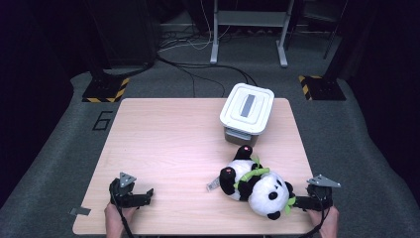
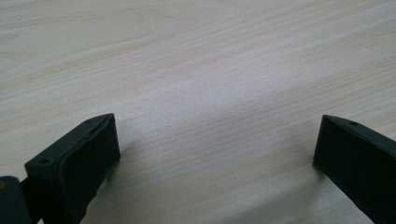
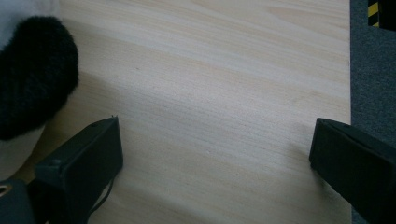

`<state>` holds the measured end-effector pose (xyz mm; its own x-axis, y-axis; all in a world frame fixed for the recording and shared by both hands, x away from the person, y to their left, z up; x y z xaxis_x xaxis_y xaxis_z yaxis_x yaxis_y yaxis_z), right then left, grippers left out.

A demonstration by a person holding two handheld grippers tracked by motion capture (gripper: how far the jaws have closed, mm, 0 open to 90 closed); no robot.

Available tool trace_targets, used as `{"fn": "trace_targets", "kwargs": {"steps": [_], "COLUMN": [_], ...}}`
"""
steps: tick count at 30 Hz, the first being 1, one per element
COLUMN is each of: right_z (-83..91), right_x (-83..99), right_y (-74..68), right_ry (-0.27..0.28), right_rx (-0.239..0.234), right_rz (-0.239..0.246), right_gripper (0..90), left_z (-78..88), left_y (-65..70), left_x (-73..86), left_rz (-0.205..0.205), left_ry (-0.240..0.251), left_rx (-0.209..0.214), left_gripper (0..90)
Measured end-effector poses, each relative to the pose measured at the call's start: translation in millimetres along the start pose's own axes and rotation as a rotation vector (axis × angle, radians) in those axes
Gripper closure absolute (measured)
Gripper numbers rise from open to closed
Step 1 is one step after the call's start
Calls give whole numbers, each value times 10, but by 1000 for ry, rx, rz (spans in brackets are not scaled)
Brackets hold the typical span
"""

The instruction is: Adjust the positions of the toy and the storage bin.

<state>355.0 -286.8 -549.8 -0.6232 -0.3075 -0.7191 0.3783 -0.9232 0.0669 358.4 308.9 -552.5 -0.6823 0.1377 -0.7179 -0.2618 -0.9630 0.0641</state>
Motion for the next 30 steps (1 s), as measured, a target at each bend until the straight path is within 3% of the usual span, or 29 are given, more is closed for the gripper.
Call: {"fn": "trace_targets", "kwargs": {"steps": [30], "right_z": [33], "right_x": [-8], "right_y": [-3], "right_ry": [-7], "right_rx": [2], "right_rz": [-9], "right_gripper": [29], "left_z": [-4], "left_y": [1], "left_x": [-2], "left_rz": [3], "left_ry": [4], "left_rx": [-3], "left_gripper": [1]}}
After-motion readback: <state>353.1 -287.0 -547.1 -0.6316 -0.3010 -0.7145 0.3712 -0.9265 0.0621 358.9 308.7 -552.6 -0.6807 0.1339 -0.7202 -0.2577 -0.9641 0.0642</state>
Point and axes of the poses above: each handheld gripper's, and its own axes: z roughly backward along the jaws, x roughly out of its underside, y roughly to its right, the point moved 3 cm from there along -z, roughly forward along the jaws, and after that the axes turned 5 degrees about z, right-handed, at the moved point
